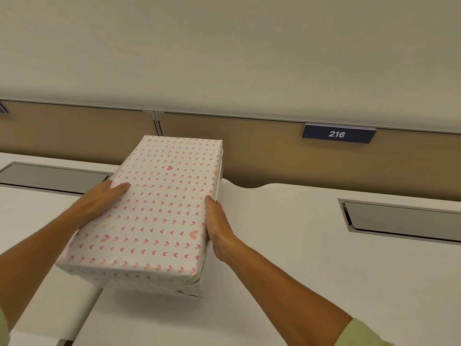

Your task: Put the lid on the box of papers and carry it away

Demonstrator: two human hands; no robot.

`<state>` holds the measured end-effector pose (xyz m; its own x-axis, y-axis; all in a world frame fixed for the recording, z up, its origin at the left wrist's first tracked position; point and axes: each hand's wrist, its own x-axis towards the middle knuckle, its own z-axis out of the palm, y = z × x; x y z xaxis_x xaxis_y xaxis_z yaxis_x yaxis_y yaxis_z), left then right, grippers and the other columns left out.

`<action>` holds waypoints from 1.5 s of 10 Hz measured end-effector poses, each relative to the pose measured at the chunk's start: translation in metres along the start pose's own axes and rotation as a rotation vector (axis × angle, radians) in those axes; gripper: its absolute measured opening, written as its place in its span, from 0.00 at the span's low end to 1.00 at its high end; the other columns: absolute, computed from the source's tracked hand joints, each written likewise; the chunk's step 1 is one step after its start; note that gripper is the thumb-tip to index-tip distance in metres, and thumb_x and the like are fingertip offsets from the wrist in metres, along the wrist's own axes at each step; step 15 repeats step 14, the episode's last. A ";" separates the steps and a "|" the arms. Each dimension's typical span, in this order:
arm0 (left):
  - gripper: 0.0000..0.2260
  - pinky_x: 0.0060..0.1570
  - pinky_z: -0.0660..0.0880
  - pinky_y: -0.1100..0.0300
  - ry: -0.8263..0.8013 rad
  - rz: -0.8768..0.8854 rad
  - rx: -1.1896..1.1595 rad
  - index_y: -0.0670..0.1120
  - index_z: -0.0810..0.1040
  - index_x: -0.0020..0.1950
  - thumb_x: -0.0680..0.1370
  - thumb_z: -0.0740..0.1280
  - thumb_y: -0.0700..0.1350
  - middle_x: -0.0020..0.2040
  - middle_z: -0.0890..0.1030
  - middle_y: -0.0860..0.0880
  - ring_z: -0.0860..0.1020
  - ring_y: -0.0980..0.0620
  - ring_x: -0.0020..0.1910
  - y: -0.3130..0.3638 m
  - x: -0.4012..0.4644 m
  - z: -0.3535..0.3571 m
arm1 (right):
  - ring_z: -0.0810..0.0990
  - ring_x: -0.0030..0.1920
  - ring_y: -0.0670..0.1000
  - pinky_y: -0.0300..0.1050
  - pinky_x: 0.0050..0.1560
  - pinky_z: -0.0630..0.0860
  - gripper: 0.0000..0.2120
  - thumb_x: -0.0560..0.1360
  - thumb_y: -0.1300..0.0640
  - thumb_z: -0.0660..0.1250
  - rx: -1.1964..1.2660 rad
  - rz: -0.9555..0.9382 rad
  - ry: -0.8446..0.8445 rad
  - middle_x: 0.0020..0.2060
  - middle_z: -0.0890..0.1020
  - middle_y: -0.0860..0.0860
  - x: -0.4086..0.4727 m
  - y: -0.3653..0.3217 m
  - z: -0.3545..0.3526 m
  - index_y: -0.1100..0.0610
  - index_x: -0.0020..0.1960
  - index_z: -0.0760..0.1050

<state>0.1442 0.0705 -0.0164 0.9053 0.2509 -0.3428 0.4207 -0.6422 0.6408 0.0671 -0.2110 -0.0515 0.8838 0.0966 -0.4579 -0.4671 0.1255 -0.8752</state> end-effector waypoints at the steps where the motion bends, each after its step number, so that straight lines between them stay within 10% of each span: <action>1: 0.36 0.59 0.75 0.38 0.015 -0.015 0.082 0.48 0.62 0.76 0.75 0.57 0.69 0.68 0.74 0.41 0.78 0.37 0.59 -0.001 0.006 0.007 | 0.80 0.64 0.54 0.64 0.69 0.73 0.34 0.73 0.29 0.56 0.005 0.006 0.007 0.66 0.79 0.50 0.006 0.002 -0.002 0.45 0.74 0.63; 4: 0.37 0.70 0.61 0.40 0.013 -0.033 0.218 0.44 0.56 0.79 0.78 0.55 0.66 0.78 0.61 0.41 0.65 0.37 0.74 -0.018 0.020 0.035 | 0.80 0.61 0.52 0.63 0.68 0.74 0.31 0.74 0.30 0.55 -0.006 0.090 0.030 0.63 0.80 0.48 0.024 0.030 -0.006 0.44 0.72 0.63; 10: 0.18 0.62 0.72 0.44 0.363 0.386 0.507 0.39 0.73 0.68 0.82 0.59 0.48 0.68 0.75 0.40 0.76 0.38 0.63 -0.004 0.005 0.060 | 0.72 0.71 0.56 0.64 0.71 0.69 0.29 0.80 0.34 0.55 -0.159 0.162 -0.060 0.69 0.73 0.49 0.032 0.026 -0.024 0.46 0.76 0.57; 15: 0.32 0.74 0.57 0.43 0.113 0.261 0.532 0.45 0.62 0.77 0.78 0.61 0.61 0.79 0.60 0.44 0.59 0.42 0.77 0.010 -0.050 0.078 | 0.72 0.72 0.63 0.66 0.69 0.71 0.31 0.80 0.36 0.57 -0.320 0.178 0.044 0.76 0.69 0.56 -0.010 -0.003 -0.065 0.52 0.77 0.60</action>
